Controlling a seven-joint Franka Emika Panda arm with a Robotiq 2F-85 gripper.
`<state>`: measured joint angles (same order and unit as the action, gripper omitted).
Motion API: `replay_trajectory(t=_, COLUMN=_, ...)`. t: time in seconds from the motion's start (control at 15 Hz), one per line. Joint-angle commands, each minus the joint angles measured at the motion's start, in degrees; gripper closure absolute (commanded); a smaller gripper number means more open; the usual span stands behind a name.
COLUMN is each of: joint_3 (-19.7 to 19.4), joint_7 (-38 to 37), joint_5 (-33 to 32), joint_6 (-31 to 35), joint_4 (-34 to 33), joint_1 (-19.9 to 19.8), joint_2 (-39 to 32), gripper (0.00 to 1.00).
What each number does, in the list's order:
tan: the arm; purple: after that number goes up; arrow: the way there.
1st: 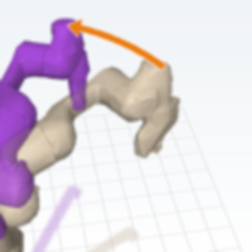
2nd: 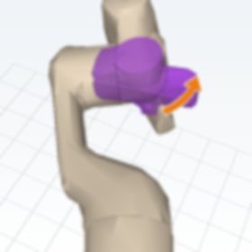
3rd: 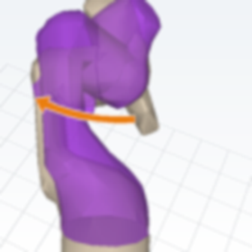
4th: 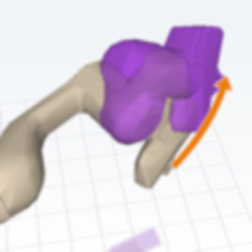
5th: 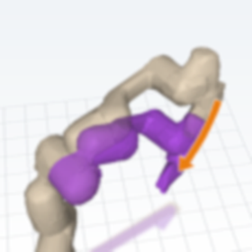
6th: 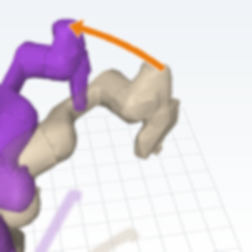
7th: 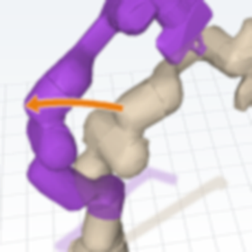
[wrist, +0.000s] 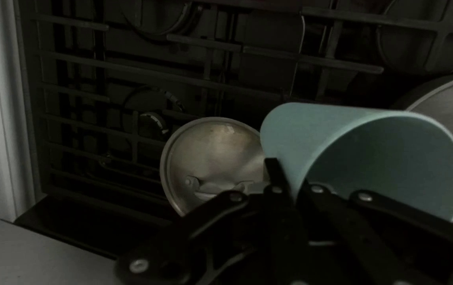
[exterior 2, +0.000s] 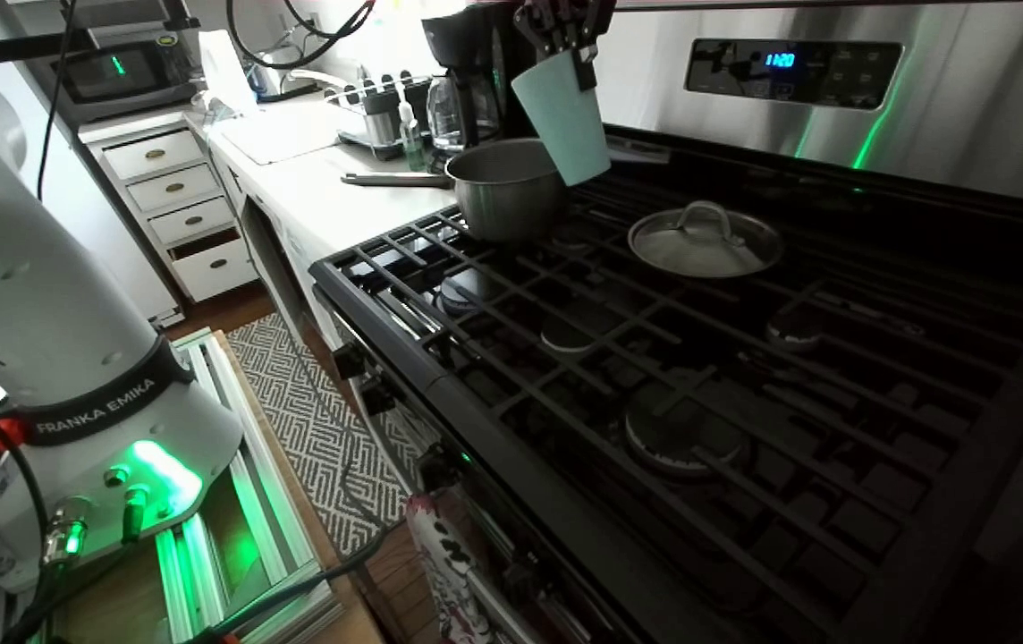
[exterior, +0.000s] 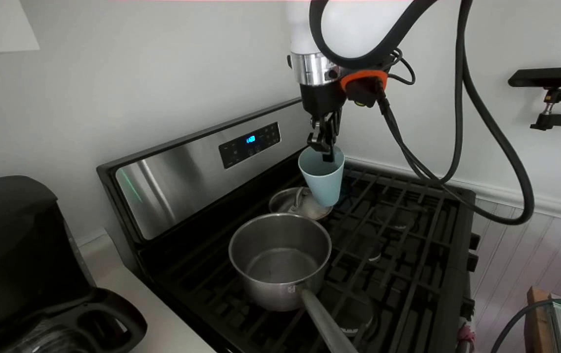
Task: Remove the lid from the pot, put it on the stove and then pour the contents of the cup on the stove into the pot
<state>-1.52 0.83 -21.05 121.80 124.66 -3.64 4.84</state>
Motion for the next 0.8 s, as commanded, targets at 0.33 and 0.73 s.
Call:
replay_trajectory(t=0.33, joint_3=4.3, joint_7=-13.0, joint_5=-14.2, joint_6=-1.0, joint_4=-0.7, joint_1=2.9, joint_2=-0.3, gripper=0.99)
replay_trajectory(t=0.73, joint_3=6.7, joint_7=-21.3, joint_5=-24.5, joint_6=-2.7, joint_4=-0.5, joint_1=4.9, joint_2=-0.9, gripper=0.99)
